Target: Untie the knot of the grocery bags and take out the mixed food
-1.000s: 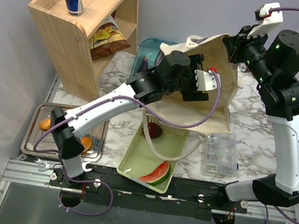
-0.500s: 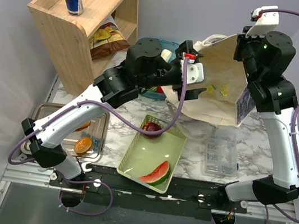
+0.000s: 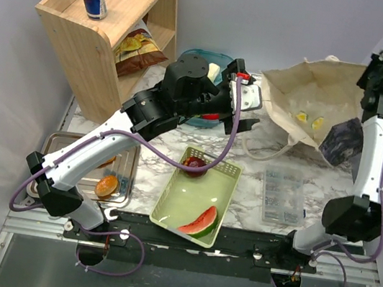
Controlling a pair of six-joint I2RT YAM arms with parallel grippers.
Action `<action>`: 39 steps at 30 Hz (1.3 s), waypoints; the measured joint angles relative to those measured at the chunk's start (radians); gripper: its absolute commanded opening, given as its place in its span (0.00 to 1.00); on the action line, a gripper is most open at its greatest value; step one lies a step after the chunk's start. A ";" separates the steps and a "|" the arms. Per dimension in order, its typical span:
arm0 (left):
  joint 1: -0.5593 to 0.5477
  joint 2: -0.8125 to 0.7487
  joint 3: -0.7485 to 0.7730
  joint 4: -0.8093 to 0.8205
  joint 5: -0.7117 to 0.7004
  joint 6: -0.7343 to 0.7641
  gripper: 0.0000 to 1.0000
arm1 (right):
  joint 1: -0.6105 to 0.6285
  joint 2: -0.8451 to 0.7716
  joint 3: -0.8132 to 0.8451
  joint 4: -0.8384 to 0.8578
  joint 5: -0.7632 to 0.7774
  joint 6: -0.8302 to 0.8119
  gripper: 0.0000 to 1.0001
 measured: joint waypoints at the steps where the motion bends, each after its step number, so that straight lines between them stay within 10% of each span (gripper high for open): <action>1: 0.004 -0.001 -0.003 0.000 -0.002 -0.002 0.98 | -0.056 0.019 -0.022 0.007 -0.032 0.008 0.01; 7: 0.035 -0.005 -0.022 -0.016 -0.025 -0.027 0.98 | -0.320 0.203 -0.043 -0.004 -0.183 0.022 0.02; 12: 0.105 -0.005 -0.029 -0.062 -0.035 -0.085 0.98 | -0.379 0.204 -0.129 0.028 -0.221 -0.025 0.62; 16: 0.173 -0.026 -0.101 -0.105 -0.037 -0.136 0.99 | -0.365 0.163 -0.144 0.036 -0.233 -0.095 0.79; 26: 0.187 -0.070 -0.473 -0.203 -0.074 -0.048 0.94 | -0.366 0.082 -0.110 -0.004 -0.352 -0.174 1.00; 39: 0.017 0.326 -0.337 -0.203 -0.256 0.146 0.89 | -0.333 0.050 0.076 -0.170 -0.532 -0.207 1.00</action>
